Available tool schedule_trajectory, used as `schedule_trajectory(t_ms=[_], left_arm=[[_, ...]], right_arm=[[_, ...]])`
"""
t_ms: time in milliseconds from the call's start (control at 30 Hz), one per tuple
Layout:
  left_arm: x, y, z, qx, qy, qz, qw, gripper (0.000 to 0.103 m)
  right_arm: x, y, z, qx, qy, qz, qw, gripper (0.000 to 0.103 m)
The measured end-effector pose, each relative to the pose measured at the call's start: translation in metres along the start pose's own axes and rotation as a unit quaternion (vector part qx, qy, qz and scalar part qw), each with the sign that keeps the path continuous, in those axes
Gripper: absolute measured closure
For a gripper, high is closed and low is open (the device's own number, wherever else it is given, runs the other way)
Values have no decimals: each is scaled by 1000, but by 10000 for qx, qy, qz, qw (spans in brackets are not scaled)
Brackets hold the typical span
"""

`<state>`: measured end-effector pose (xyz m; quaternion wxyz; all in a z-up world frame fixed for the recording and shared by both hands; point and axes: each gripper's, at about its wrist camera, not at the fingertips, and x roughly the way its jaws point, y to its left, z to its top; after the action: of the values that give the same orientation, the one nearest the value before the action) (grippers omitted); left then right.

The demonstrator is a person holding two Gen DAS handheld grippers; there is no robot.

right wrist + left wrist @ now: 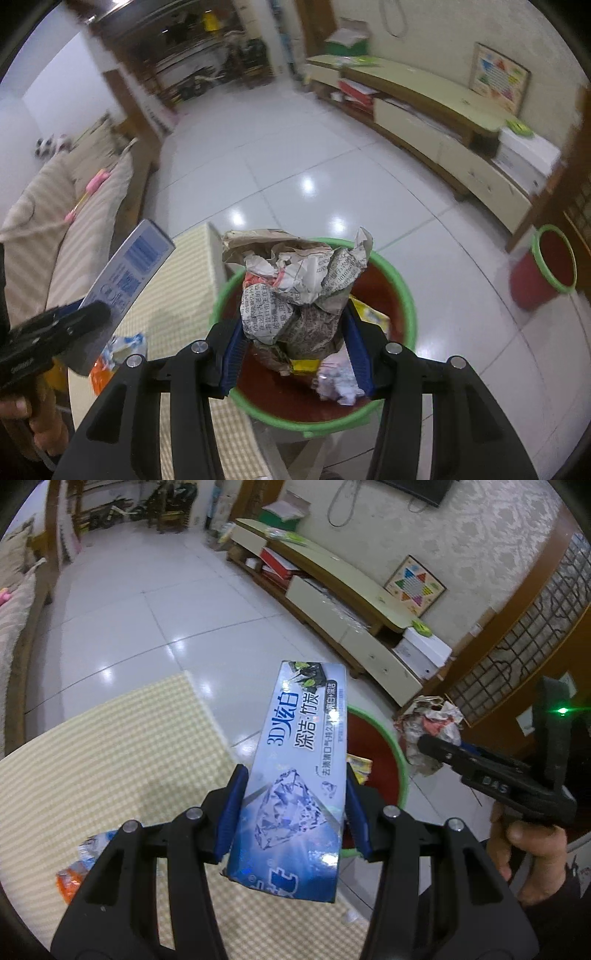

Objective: Collect trash
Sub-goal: 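Carry box and brown paper over the red bucket and open both tools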

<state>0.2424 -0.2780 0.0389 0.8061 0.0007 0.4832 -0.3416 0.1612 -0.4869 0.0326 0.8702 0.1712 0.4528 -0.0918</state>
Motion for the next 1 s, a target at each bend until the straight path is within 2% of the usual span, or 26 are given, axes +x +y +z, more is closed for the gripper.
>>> schedule_trajectory(t_ms=[133,433,533,567,633,667,700,800,1000], left_arm=[[14,-11,2,-25,118,-175,9998,55],[41,-26,6,-140,283,-457,9985,54],[45,-30,11,-260,235,-629,9974,53],[45,-31,12,-284,211,-632,9974,50],[44,-31,12,-356,163,-562,9977,17],[41,-30,12,-370,107,-546,9978,13],[38,-28,11,-361,36,-528,9979,10],[30,-21,11,-387,-42,-388,9985,6],[8,-2,8,-576,-205,-207,9979,6]], right_arm=[[8,-18,-5,195,108,-93,9997,56],[18,-19,-7,156,146,-179,9996,55],[19,-15,-7,95,153,-163,9997,46],[20,-15,-8,95,160,-177,9997,41],[20,-14,-9,76,159,-234,9996,31],[20,-12,-10,48,152,-269,9995,24],[20,-11,-10,29,135,-299,9995,19],[19,-9,-10,-25,90,-330,9994,16],[19,-8,-9,-12,6,-322,9995,10]])
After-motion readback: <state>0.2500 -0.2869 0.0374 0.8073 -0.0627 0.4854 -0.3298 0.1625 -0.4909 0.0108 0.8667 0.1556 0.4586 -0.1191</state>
